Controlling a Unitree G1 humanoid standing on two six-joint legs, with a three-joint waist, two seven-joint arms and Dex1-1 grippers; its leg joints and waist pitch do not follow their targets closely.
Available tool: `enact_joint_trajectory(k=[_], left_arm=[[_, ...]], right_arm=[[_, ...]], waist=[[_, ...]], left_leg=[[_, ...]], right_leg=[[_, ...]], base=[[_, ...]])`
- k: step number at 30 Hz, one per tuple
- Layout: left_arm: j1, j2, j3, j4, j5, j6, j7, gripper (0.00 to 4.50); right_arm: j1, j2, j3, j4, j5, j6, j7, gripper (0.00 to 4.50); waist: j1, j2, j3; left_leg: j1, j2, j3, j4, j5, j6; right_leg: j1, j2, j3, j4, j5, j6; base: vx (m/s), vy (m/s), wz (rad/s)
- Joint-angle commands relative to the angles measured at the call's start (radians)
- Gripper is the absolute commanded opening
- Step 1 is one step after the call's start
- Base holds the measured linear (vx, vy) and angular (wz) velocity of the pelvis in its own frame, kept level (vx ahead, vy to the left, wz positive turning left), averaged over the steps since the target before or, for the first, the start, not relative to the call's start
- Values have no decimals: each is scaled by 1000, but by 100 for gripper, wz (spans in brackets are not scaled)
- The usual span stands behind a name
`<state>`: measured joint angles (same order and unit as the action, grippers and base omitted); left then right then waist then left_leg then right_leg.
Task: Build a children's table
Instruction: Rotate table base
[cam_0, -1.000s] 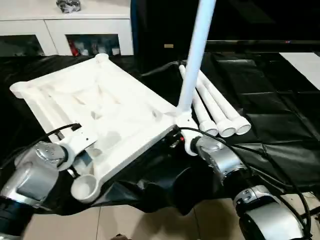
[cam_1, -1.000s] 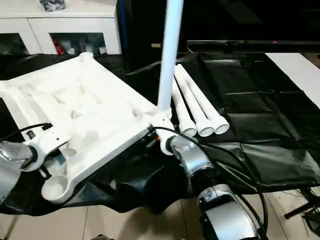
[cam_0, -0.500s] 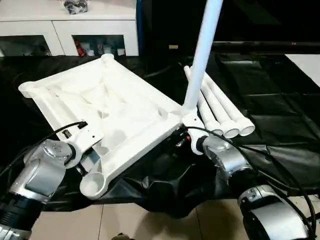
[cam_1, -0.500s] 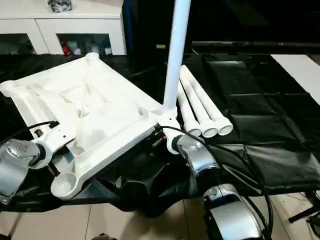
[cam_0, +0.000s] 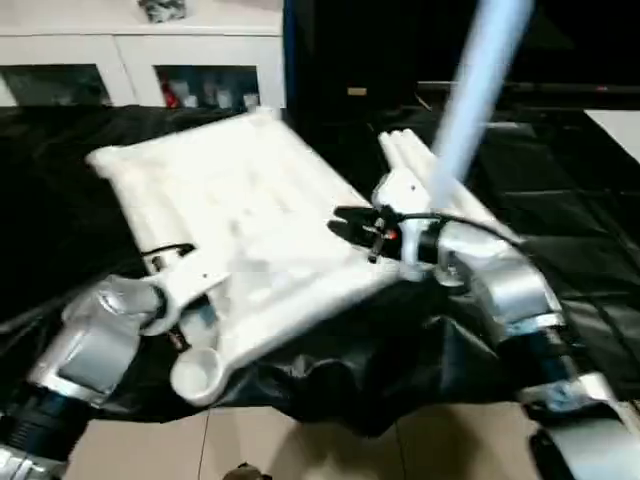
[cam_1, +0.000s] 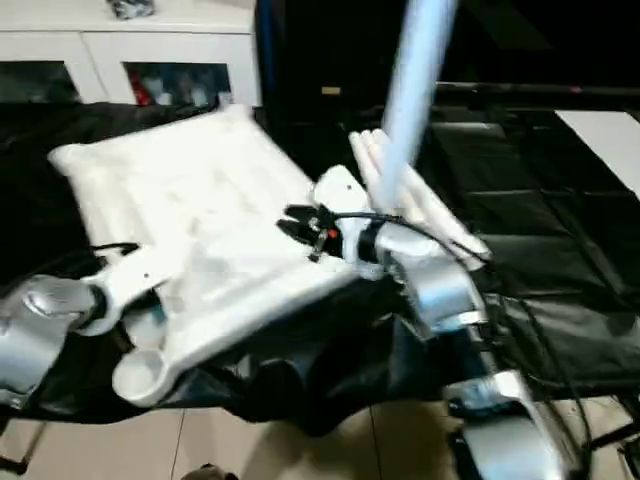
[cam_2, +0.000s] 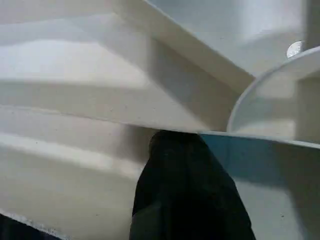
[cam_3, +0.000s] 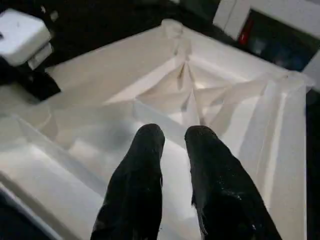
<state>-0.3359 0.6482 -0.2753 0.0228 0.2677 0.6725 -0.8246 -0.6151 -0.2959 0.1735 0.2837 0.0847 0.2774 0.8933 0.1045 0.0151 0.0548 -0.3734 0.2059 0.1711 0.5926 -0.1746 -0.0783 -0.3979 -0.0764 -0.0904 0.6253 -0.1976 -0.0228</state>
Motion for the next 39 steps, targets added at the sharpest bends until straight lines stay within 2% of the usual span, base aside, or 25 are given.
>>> enact_joint_trajectory(k=[1, 3, 4, 6, 11, 12, 14, 15, 19, 21, 23, 25, 26, 28, 31, 32, 34, 35, 39], left_arm=[[6, -13, -31, -10, -18, -16, -24, 0], [5, -14, -32, -5, -14, -16, -24, 0], [4, -14, -32, -3, -12, -16, -21, 0], [0, -13, -29, 4, -9, -16, -13, 0], [-24, -3, -14, 45, 12, 17, 29, 0], [-28, -2, -12, 50, 16, 30, 35, 0], [-33, -4, -6, 54, 23, 60, 46, 0], [-43, -8, 2, 64, 37, 108, 70, 0], [-56, -16, 13, 74, 52, 164, 101, 0], [-59, -15, 14, 78, 54, 167, 105, 0], [-66, -11, 15, 84, 47, 148, 112, 0], [-66, -11, 15, 84, 47, 148, 112, 0], [-66, -9, 15, 79, 43, 136, 111, 0], [-67, -3, 17, 65, 23, 111, 100, 33], [-69, 13, 10, 39, 12, 125, 68, 33], [-69, 17, 7, 33, 11, 132, 61, 71], [-69, 20, 6, 28, 13, 135, 62, 78], [-72, 26, 4, 25, 14, 134, 60, 103], [-92, 49, -7, 24, 19, 116, 38, 125]], right_arm=[[10, -12, 1, -12, -10, 15, -6, 90], [6, -6, -4, 10, -29, 32, -55, 90], [4, -2, -7, 15, -33, 41, -74, 109], [3, 4, -13, 15, -30, 60, -90, 120], [38, -14, 12, -82, 17, 75, -4, 167], [44, -19, 18, -96, 22, 77, 10, 177], [53, -27, 26, -110, 27, 85, 22, 177], [68, -38, 39, -132, 36, 100, 40, 177], [88, -54, 62, -154, 31, 122, 61, 177], [93, -61, 72, -153, 20, 124, 63, 177], [103, -94, 111, -141, -40, 125, 65, 177], [103, -94, 111, -141, -40, 125, 65, 177], [107, -104, 119, -143, -46, 130, 72, 177], [116, -122, 122, -165, -34, 148, 85, 184], [119, -139, 122, -183, -21, 174, 99, 184], [119, -143, 124, -185, -21, 176, 99, 200], [119, -151, 127, -186, -24, 180, 100, 216], [119, -165, 135, -188, -34, 187, 106, 229], [123, -202, 153, -193, -83, 191, 104, 260]], waist=[[-9, 5, -65], [-13, 4, -64], [-13, 4, -65], [-14, 2, -66], [-13, 8, -65], [-13, 5, -66], [-16, 7, -66], [-19, 6, -65], [-23, 4, -66], [-25, 4, -67], [-27, 3, -67], [-26, 3, -67], [-26, 0, -67], [-25, 0, -67], [-21, 1, -67], [-20, 1, -67], [-20, 1, -66], [-20, 1, -66], [-18, -1, -66]], left_leg=[[13, 22, -6, -70, -211, 13], [13, 21, -7, -69, -206, 8], [14, 21, -7, -69, -204, 7], [15, 21, -7, -69, -197, 8], [15, 22, -7, -69, -211, 13], [13, 22, -9, -69, -204, 14], [14, 22, -9, -69, -207, 12], [14, 22, -8, -69, -209, 11], [11, 19, -10, -68, -199, 16], [10, 20, -10, -65, -188, 18], [10, 19, -9, -65, -185, 21], [11, 19, -8, -64, -188, 21], [10, 19, -8, -64, -189, 24], [11, 20, -9, -63, -190, 28], [13, 22, -9, -64, -182, 29], [13, 23, -8, -64, -186, 28], [12, 22, -8, -64, -184, 27], [12, 22, -8, -64, -181, 27], [12, 21, -8, -63, -183, 25]], right_leg=[[48, -62, 58, -77, -171, -184], [46, -63, 58, -81, -210, -174], [46, -63, 58, -81, -214, -173], [45, -62, 58, -79, -212, -171], [44, -59, 57, -80, -197, -167], [48, -61, 58, -77, -185, -163], [46, -60, 57, -78, -185, -166], [48, -58, 57, -78, -189, -167], [51, -59, 56, -80, -196, -166], [50, -60, 56, -80, -185, -175], [49, -58, 55, -79, -176, -182], [49, -59, 56, -80, -179, -184], [50, -60, 56, -80, -183, -183], [50, -60, 56, -81, -187, -182], [49, -59, 56, -78, -175, -183], [48, -60, 57, -78, -174, -186], [49, -60, 57, -78, -174, -188], [49, -60, 57, -77, -172, -188], [50, -60, 56, -79, -187, -182]], base=[[0, 0, 0], [0, 0, 0], [0, 0, 0], [0, 0, 0], [0, 0, 0], [0, 0, 0], [0, 0, 0], [0, 0, 0], [0, 0, 0], [0, 0, 0], [0, 0, 0], [0, 0, 0], [0, 0, 0], [0, 0, 0], [0, 0, 0], [0, 0, 0], [0, 0, 0], [0, 0, 0], [0, 0, 0]])
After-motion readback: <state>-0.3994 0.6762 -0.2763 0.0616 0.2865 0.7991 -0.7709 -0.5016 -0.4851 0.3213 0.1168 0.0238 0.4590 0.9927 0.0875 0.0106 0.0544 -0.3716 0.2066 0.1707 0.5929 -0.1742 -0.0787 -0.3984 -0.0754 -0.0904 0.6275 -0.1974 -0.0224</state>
